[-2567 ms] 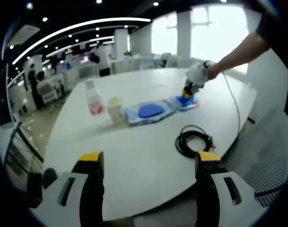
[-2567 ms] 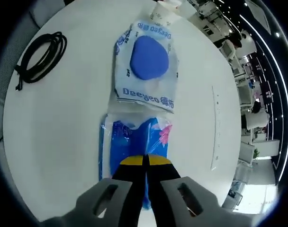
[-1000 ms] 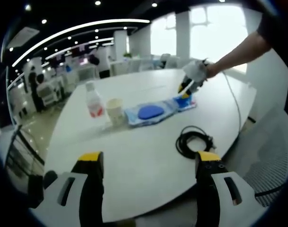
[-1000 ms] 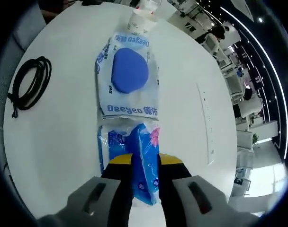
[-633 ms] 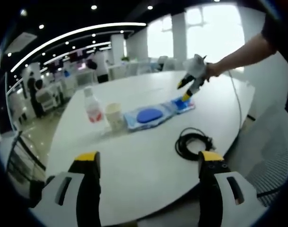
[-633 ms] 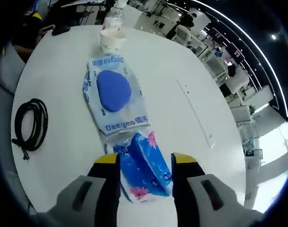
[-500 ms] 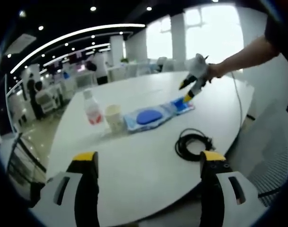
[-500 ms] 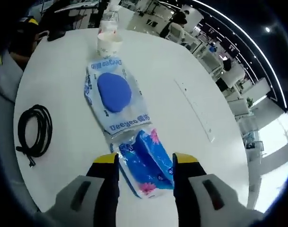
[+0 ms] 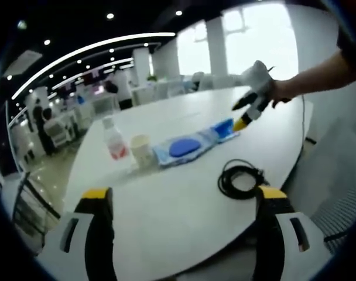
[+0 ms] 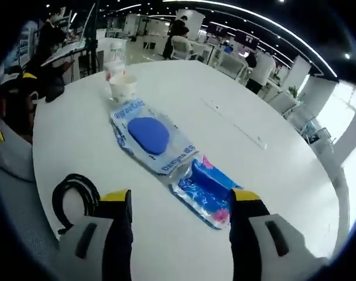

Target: Arrange the tabletop items into an orderly group along one side of the table until the central work area is clear of visible clutter.

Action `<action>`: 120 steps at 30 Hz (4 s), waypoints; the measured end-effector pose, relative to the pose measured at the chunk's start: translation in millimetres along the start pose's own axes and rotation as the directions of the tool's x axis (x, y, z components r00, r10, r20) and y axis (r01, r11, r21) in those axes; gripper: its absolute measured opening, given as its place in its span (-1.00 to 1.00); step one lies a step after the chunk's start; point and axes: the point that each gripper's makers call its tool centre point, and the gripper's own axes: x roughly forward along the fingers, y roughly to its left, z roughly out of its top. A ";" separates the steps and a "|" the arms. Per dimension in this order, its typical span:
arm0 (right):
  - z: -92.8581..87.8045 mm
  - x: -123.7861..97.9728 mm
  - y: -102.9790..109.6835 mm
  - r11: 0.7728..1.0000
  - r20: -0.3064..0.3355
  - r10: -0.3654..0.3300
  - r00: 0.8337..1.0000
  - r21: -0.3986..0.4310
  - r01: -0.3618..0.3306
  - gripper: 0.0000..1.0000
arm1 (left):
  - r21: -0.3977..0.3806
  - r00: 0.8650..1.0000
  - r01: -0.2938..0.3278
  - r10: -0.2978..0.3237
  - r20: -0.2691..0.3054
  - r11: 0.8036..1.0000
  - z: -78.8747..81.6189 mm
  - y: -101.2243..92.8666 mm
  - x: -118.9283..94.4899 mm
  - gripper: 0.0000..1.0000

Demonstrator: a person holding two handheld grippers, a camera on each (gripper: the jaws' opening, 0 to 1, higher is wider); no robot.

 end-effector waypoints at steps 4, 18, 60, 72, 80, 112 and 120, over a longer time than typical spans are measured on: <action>-0.4 -7.6 19.3 0.998 0.028 0.012 1.000 0.065 -0.014 0.49 | 0.021 1.000 -0.017 0.017 0.006 1.000 1.3 3.2 -0.9 0.99; -21.7 -18.3 66.6 0.981 0.022 0.007 1.000 0.195 -0.011 0.69 | 0.021 0.999 -0.040 0.040 0.013 0.999 1.9 9.1 -2.5 1.00; -65.8 17.7 126.9 0.956 -0.008 0.080 0.997 0.284 -0.075 -0.32 | -0.028 0.999 -0.013 0.014 0.031 1.000 3.2 6.3 -2.9 0.92; -67.8 26.0 130.1 0.962 -0.032 0.041 0.999 0.271 -0.031 -0.67 | -0.036 0.999 -0.011 0.012 0.030 0.999 2.1 5.9 -3.2 0.88; -67.6 25.2 124.8 0.952 -0.061 0.011 0.998 0.307 0.008 -0.84 | -0.039 0.999 -0.011 0.012 0.033 0.999 2.9 6.0 -2.7 0.87; -29.8 -8.8 119.7 0.894 0.031 0.047 0.998 0.444 -0.056 -0.98 | -0.055 0.999 -0.010 0.012 0.048 0.998 5.8 6.2 -3.0 0.84; -7.5 -21.9 107.4 0.885 0.086 0.033 0.996 0.460 -0.069 -0.98 | -0.056 0.999 -0.006 0.009 0.050 0.998 6.6 5.4 -3.2 0.84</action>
